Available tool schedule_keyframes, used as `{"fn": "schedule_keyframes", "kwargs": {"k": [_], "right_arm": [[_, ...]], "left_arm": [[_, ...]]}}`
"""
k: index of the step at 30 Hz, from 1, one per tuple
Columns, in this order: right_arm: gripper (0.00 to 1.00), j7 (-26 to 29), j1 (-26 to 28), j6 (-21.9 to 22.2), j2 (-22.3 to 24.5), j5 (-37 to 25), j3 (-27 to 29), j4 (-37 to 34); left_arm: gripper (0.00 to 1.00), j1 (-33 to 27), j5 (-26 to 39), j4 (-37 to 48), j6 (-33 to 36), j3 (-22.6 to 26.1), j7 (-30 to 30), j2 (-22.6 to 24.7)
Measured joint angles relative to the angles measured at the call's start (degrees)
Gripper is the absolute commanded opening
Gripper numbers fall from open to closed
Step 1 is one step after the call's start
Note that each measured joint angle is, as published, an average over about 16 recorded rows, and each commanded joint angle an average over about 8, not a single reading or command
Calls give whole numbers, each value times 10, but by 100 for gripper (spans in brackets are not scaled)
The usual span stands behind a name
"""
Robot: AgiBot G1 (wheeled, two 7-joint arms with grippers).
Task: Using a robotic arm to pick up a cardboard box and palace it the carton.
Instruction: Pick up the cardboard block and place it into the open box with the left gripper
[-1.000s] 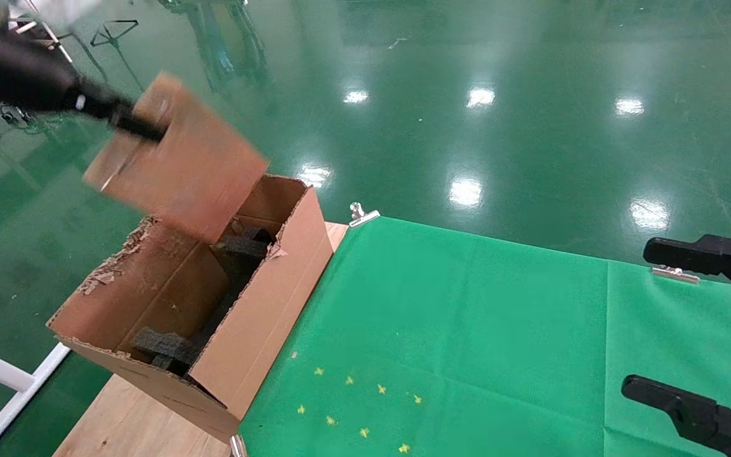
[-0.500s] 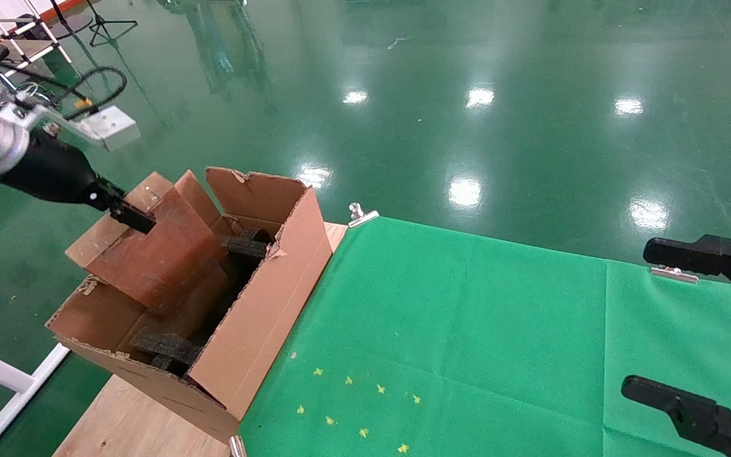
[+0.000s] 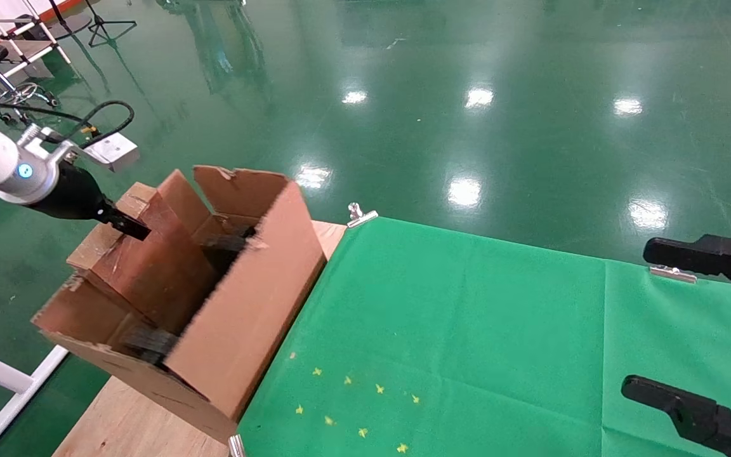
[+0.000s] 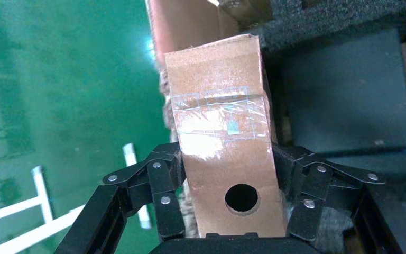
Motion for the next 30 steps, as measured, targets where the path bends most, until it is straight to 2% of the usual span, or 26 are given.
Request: {"fn": "schedule_keyframes", "kwargs": {"k": [30], "right_arm": [[100,0,0,0,0,0,0,0]], "left_arm": [[0,150,-37,18,-82,-26,-50,28]]}}
